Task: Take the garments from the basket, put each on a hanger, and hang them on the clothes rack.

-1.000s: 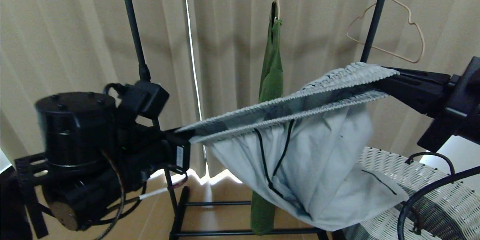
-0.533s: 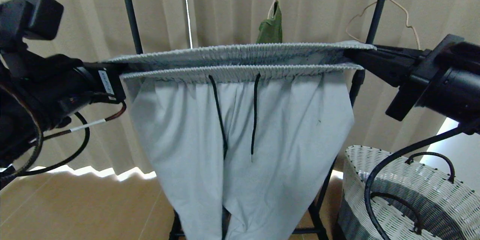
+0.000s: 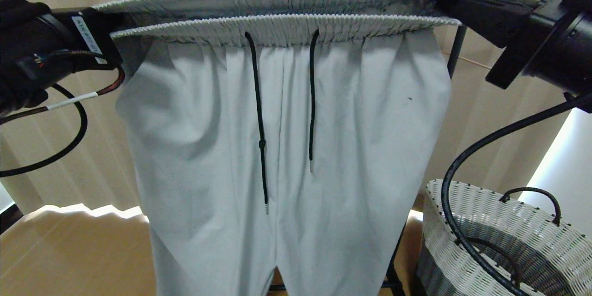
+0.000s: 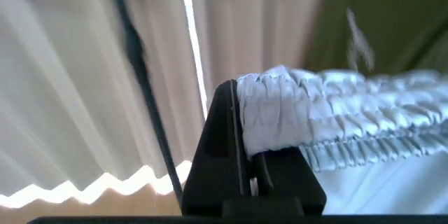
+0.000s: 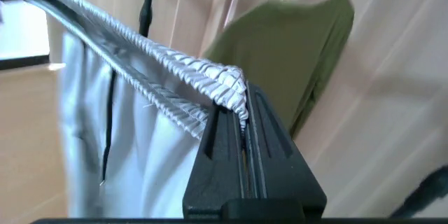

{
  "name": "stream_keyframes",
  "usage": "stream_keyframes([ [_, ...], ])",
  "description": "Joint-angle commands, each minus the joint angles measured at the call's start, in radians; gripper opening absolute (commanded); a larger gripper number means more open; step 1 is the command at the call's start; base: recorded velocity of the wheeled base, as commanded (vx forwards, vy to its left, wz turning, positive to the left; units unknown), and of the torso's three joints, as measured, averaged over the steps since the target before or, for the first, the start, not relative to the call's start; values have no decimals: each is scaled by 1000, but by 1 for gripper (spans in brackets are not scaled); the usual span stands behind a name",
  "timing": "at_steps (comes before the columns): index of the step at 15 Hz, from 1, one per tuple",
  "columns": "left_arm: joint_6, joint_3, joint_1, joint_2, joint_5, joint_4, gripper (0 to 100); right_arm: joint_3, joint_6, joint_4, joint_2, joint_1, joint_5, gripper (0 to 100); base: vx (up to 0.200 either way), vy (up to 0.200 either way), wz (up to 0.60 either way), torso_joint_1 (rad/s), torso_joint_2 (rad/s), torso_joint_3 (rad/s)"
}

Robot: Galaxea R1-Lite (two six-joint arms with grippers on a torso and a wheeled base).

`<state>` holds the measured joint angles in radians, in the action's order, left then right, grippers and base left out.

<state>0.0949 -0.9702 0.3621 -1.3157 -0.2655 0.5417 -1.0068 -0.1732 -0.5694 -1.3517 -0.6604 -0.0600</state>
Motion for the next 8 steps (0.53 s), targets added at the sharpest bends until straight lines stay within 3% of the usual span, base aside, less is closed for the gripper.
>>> stream_keyframes([
  [1,32,77,0,7,-1,0,0,73,1,0,-1,21,-1,0,0,0,0,0,0,0],
  [4,95,171,15,20,-1,1,0,154,3,-24,-17,53,-1,0,0,0,0,0,0,0],
  [6,108,166,23,15,-1,1,0,169,3,-83,-41,70,-1,0,0,0,0,0,0,0],
  [8,106,77,23,3,0,3,0,172,3,-149,-81,99,-1,0,0,0,0,0,0,0],
])
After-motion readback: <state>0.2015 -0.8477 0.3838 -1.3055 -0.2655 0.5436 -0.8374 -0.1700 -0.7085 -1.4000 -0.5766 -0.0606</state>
